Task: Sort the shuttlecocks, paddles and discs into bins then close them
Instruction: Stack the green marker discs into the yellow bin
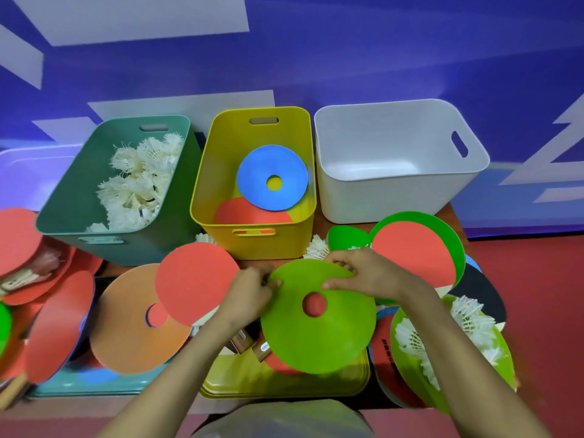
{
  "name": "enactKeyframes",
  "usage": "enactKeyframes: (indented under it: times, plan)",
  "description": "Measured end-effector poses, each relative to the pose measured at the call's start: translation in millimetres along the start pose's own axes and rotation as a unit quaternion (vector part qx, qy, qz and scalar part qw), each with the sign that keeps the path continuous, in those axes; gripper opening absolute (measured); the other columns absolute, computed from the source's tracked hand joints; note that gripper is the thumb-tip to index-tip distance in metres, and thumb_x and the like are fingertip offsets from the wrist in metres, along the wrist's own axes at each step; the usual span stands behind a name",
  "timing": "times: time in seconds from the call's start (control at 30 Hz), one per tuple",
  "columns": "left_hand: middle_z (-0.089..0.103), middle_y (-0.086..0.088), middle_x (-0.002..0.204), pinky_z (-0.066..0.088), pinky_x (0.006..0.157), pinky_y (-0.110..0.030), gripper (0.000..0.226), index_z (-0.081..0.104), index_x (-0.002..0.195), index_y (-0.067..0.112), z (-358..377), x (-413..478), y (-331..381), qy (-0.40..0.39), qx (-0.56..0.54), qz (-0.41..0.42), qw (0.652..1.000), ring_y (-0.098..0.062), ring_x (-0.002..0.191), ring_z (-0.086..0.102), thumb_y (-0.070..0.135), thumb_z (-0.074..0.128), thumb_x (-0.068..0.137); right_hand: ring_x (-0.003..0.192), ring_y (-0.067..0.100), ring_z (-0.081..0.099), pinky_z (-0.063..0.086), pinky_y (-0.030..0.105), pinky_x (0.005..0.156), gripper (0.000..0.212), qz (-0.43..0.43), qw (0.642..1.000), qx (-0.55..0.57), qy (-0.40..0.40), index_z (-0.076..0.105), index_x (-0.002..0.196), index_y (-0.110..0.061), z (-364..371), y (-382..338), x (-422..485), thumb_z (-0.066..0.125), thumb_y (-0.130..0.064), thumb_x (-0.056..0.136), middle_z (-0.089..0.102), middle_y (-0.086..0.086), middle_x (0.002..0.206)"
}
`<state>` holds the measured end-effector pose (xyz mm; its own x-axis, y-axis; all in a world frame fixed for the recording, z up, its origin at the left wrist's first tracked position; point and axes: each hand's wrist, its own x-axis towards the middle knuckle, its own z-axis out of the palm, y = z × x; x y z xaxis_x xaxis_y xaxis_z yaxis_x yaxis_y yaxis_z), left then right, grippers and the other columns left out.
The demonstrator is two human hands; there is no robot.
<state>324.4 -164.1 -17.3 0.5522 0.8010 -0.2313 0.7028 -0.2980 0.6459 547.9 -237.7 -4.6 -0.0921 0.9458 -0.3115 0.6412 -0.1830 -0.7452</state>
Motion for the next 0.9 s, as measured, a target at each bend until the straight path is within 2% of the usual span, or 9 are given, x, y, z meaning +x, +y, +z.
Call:
enactKeyframes:
  times: [0.1, 0.17, 0.23, 0.3, 0.43, 0.53, 0.63, 0.77, 0.9]
  plan:
    - [0.049, 0.013, 0.06, 0.03, 0.05, -0.016, 0.014, 0.057, 0.077, 0.02, -12, 1, 0, 0.018, -0.035, -0.009, 0.999, -0.012, 0.061, 0.045, 0.014, 0.06, 0.09, 0.068, -0.002, 0.054, 0.039, 0.023, 0.063, 0.031, -0.002, 0.998, -0.05, 0.042, 0.06, 0.107, -0.022, 9, -2, 5, 0.073, -0.028, 0.08, 0.06, -0.015, 0.078]
    - [0.051, 0.011, 0.061, 0.032, 0.051, -0.013, 0.018, 0.056, 0.074, 0.022, -19, 0, -2, 0.04, -0.057, -0.011, 0.998, -0.007, 0.06, 0.045, 0.015, 0.061, 0.09, 0.063, 0.0, 0.046, 0.03, 0.022, 0.06, 0.031, -0.006, 0.99, -0.071, 0.122, 0.058, 0.107, -0.014, 10, -9, 8, 0.073, -0.019, 0.08, 0.05, -0.016, 0.071]
    - [0.06, -0.002, 0.068, 0.04, 0.06, -0.026, 0.013, 0.061, 0.076, 0.017, -26, 0, -7, 0.064, -0.084, -0.017, 0.994, -0.015, 0.065, 0.051, 0.017, 0.063, 0.089, 0.069, 0.009, 0.053, 0.035, 0.025, 0.062, 0.024, -0.029, 0.979, -0.049, 0.196, 0.059, 0.099, -0.011, 6, -18, 10, 0.072, -0.018, 0.081, 0.055, -0.013, 0.074]
    - [0.059, -0.012, 0.07, 0.042, 0.061, -0.035, 0.013, 0.063, 0.076, 0.014, -33, 2, -11, 0.085, -0.116, -0.026, 0.989, -0.023, 0.066, 0.052, 0.02, 0.067, 0.086, 0.076, 0.016, 0.062, 0.047, 0.034, 0.07, 0.015, -0.043, 0.969, -0.01, 0.244, 0.061, 0.089, -0.015, 0, -24, 13, 0.071, -0.023, 0.082, 0.067, -0.006, 0.078]
    - [0.041, -0.003, 0.06, 0.031, 0.056, -0.032, 0.028, 0.054, 0.066, 0.008, -47, 4, -9, 0.135, -0.142, -0.025, 0.98, -0.018, 0.059, 0.039, 0.023, 0.074, 0.079, 0.071, 0.025, 0.064, 0.05, 0.043, 0.069, 0.011, -0.06, 0.957, 0.009, 0.282, 0.063, 0.082, -0.019, -5, -37, 22, 0.068, -0.029, 0.084, 0.07, 0.005, 0.077]
    - [0.038, 0.0, 0.056, 0.028, 0.053, -0.026, 0.034, 0.051, 0.066, 0.002, -58, 3, -1, 0.181, -0.15, -0.015, 0.972, -0.009, 0.054, 0.034, 0.021, 0.077, 0.076, 0.067, 0.02, 0.062, 0.048, 0.035, 0.071, 0.01, -0.075, 0.949, 0.028, 0.305, 0.069, 0.091, -0.017, -8, -50, 30, 0.065, -0.026, 0.088, 0.071, 0.007, 0.079]
    - [0.036, 0.006, 0.052, 0.025, 0.047, -0.016, 0.04, 0.043, 0.058, 0.012, -72, 4, 5, 0.24, -0.201, -0.012, 0.95, -0.003, 0.049, 0.032, 0.022, 0.08, 0.072, 0.087, 0.003, 0.062, 0.046, 0.023, 0.082, 0.019, -0.097, 0.94, 0.055, 0.323, 0.072, 0.104, -0.011, -13, -63, 40, 0.06, -0.017, 0.091, 0.073, 0.003, 0.1]
    - [0.047, 0.004, 0.059, 0.032, 0.058, -0.029, 0.032, 0.053, 0.061, 0.016, -92, 13, -2, 0.27, -0.266, -0.004, 0.925, -0.009, 0.06, 0.04, 0.033, 0.073, 0.08, 0.103, 0.004, 0.059, 0.041, 0.013, 0.091, 0.025, -0.121, 0.935, 0.065, 0.327, 0.067, 0.115, -0.013, -19, -73, 56, 0.054, -0.01, 0.094, 0.068, 0.002, 0.114]
    - [0.054, 0.008, 0.062, 0.034, 0.061, -0.031, 0.026, 0.059, 0.068, 0.017, -117, 26, 0, 0.295, -0.281, -0.002, 0.913, -0.007, 0.062, 0.045, 0.031, 0.061, 0.09, 0.094, -0.009, 0.051, 0.034, -0.002, 0.082, 0.027, -0.122, 0.919, 0.085, 0.366, 0.068, 0.113, -0.014, -28, -85, 78, 0.051, -0.005, 0.094, 0.065, -0.005, 0.107]
